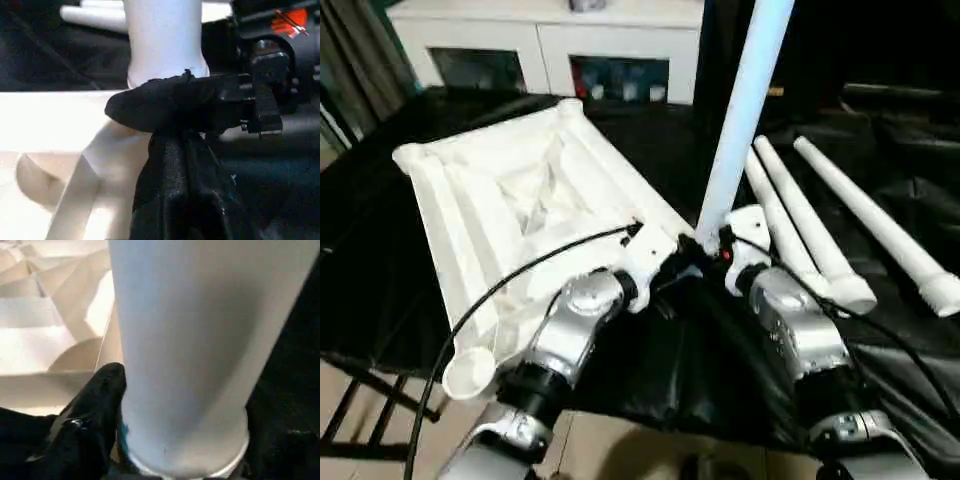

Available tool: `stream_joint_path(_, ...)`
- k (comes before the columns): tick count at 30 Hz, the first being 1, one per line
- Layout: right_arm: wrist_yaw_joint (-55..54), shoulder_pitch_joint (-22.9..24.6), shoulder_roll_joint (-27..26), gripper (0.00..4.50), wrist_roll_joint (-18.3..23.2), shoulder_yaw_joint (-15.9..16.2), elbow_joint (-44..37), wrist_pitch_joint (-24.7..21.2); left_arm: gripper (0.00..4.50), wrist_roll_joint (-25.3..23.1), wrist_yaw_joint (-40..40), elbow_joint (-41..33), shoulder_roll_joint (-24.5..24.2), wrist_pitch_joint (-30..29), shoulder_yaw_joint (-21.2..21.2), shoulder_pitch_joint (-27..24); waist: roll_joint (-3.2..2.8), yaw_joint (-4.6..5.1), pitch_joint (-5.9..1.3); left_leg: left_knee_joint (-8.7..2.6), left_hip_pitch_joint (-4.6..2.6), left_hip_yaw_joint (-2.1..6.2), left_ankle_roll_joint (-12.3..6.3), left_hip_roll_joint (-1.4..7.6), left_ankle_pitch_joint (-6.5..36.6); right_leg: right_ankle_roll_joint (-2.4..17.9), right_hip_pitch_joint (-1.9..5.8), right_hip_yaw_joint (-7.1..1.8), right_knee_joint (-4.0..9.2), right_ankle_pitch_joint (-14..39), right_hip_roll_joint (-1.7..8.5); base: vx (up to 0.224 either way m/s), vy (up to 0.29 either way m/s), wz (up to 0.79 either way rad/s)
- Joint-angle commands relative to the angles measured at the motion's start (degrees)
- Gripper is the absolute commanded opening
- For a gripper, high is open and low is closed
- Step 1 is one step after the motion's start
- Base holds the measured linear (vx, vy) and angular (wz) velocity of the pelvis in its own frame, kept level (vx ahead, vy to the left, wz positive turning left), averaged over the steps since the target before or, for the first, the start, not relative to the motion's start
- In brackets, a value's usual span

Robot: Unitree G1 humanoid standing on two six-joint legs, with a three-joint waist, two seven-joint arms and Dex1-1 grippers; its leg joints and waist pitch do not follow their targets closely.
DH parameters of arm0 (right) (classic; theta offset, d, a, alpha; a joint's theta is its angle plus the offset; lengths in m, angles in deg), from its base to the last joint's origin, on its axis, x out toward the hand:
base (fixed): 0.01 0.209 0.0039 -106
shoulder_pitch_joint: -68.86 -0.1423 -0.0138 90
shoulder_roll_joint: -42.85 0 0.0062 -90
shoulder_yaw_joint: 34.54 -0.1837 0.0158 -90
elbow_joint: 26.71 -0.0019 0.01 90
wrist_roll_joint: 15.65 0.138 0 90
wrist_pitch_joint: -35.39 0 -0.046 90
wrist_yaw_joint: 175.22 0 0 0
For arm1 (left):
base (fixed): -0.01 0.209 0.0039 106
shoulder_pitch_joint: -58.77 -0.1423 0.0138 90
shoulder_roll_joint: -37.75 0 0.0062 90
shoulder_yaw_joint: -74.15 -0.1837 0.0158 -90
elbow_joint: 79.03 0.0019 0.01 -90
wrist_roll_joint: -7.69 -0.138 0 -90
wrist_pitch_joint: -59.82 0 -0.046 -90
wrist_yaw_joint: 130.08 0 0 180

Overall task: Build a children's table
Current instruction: Rotate leg to tighten

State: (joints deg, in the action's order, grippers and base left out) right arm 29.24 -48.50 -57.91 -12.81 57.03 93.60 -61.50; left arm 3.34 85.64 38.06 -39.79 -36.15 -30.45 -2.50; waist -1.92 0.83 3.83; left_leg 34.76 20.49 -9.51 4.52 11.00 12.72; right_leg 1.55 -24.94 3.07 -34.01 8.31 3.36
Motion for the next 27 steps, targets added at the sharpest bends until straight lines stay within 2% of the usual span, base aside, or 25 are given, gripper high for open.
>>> stream_joint_path(1,3.21,0.68,-0.57,3.72,-0.14,3.89,0.80,-0.09,0.00,0.20,2.15,-3.12,-0.03,1.89,-1.56,0.39,0.08,-0.49,-3.97,-3.74,0.82,0.16,-6.42,1.06,5.80,12.64,4.34,-1.98,4.30,13.12,3.52,0.000,0.000,0.00)
stream_joint_path(3,6.46,0.87,2.46,3.80,-1.18,4.23,-0.45,1.82,0.00,1.73,7.08,-4.98,-2.89,2.69,-1.92,-0.24,0.02,-0.55,-4.03,-3.73,0.84,0.21,-7.06,1.27,5.09,14.19,4.51,-1.96,3.75,9.72,3.58,0.000,0.000,0.00)
stream_joint_path(7,9.56,0.76,5.22,3.80,-1.21,4.27,-1.17,2.76,0.00,2.47,10.83,-7.96,-6.43,2.59,-1.88,-1.04,-0.11,-0.58,-4.14,-3.57,0.70,0.11,-7.96,1.41,3.71,16.28,4.75,-2.11,3.13,4.95,3.68,0.000,0.000,0.00)
stream_joint_path(10,12.94,0.78,7.62,3.80,-0.81,4.32,-2.18,3.29,0.00,1.91,12.38,-11.13,-10.45,0.92,-1.24,-1.41,-0.18,-0.64,-4.08,-3.62,0.60,0.09,-8.02,1.53,4.44,16.75,4.90,-2.07,3.02,5.22,3.68,0.000,0.000,0.00)
stream_joint_path(11,13.97,0.84,8.35,3.85,-0.58,4.46,-2.49,3.48,0.33,2.64,13.47,-12.70,-11.57,-1.30,-0.78,-1.56,-0.12,-0.56,-3.90,-3.68,0.53,-0.03,-7.57,1.59,5.44,16.58,4.83,-2.14,3.09,6.56,3.73,0.000,0.000,0.00)
stream_joint_path(12,15.33,0.97,9.26,3.85,-0.22,4.63,-2.99,3.77,0.41,4.45,15.40,-15.32,-12.68,-5.64,-0.20,-1.93,-0.01,-0.57,-3.85,-3.68,0.45,-0.10,-7.40,1.50,5.80,16.41,4.78,-2.14,3.24,7.58,3.67,0.000,0.000,0.00)
stream_joint_path(15,16.81,1.16,9.95,3.85,0.66,4.54,-3.57,3.30,0.46,4.91,14.95,-16.83,-12.70,-8.98,0.35,-2.09,-0.13,-0.79,-3.66,-3.74,0.22,-0.25,-6.11,1.45,6.83,15.69,4.54,-2.18,3.61,11.44,3.50,0.000,0.000,0.00)
stream_joint_path(17,17.34,1.15,10.37,3.85,0.73,4.55,-3.60,3.35,0.84,5.65,13.62,-16.60,-11.44,-12.88,0.75,-1.74,-0.07,-0.83,-3.71,-3.76,0.14,-0.26,-5.84,1.47,6.88,15.28,4.46,-2.18,3.67,12.03,3.45,0.000,0.000,0.00)
stream_joint_path(19,17.46,1.10,10.44,3.85,0.65,4.56,-3.46,3.39,0.83,6.49,13.53,-16.61,-10.77,-14.53,0.85,-1.72,0.05,-0.98,-3.85,-3.62,0.33,-0.26,-5.87,1.34,5.83,15.41,4.64,-2.22,3.51,10.83,3.48,0.000,0.000,0.00)
stream_joint_path(21,17.69,1.00,10.63,3.85,0.51,4.61,-3.28,3.47,0.92,7.26,12.68,-17.05,-9.73,-16.70,0.56,-1.71,0.10,-0.98,-4.02,-3.52,0.53,-0.20,-6.44,1.24,4.79,15.68,4.79,-2.20,3.35,9.13,3.48,0.000,0.000,0.00)
stream_joint_path(22,17.78,0.98,10.68,3.85,0.51,4.60,-3.25,3.49,1.22,7.36,12.24,-17.18,-9.32,-17.37,0.40,-1.70,0.10,-0.98,-4.02,-3.52,0.53,-0.20,-6.44,1.24,4.79,15.68,4.79,-2.20,3.35,9.13,3.48,0.000,0.000,0.00)
stream_joint_path(23,17.87,0.97,10.73,3.85,0.53,4.60,-3.25,3.49,1.27,7.36,11.79,-17.32,-8.97,-17.94,0.25,-1.69,0.20,-0.96,-4.03,-3.46,0.58,-0.20,-6.86,1.19,4.48,15.74,4.84,-2.15,3.37,8.63,3.43,0.000,0.000,0.00)
stream_joint_path(25,18.16,1.00,10.85,3.85,0.66,4.49,-3.34,3.48,1.27,6.58,11.03,-17.56,-8.52,-19.20,-0.56,-1.65,0.15,-1.01,-4.04,-3.42,0.56,-0.18,-7.53,1.26,3.93,15.73,4.77,-2.09,3.42,8.65,3.45,0.000,0.000,0.00)
stream_joint_path(26,18.03,0.93,10.90,3.85,0.41,4.56,-3.25,3.64,1.27,4.35,9.42,-16.44,-8.60,-18.97,-1.23,-1.23,-0.29,-1.09,-4.11,-3.37,0.52,-0.09,-7.59,1.24,3.90,15.75,4.76,-2.05,3.40,8.77,3.45,0.000,0.000,0.00)
stream_joint_path(27,18.04,0.93,10.91,3.85,0.35,4.60,-3.25,3.72,1.58,3.38,8.65,-15.85,-8.66,-18.68,-1.45,-1.02,-0.03,-0.95,-4.10,-3.38,0.55,-0.12,-7.69,1.24,4.02,15.54,4.77,-2.00,3.50,8.79,3.33,0.000,0.000,0.00)
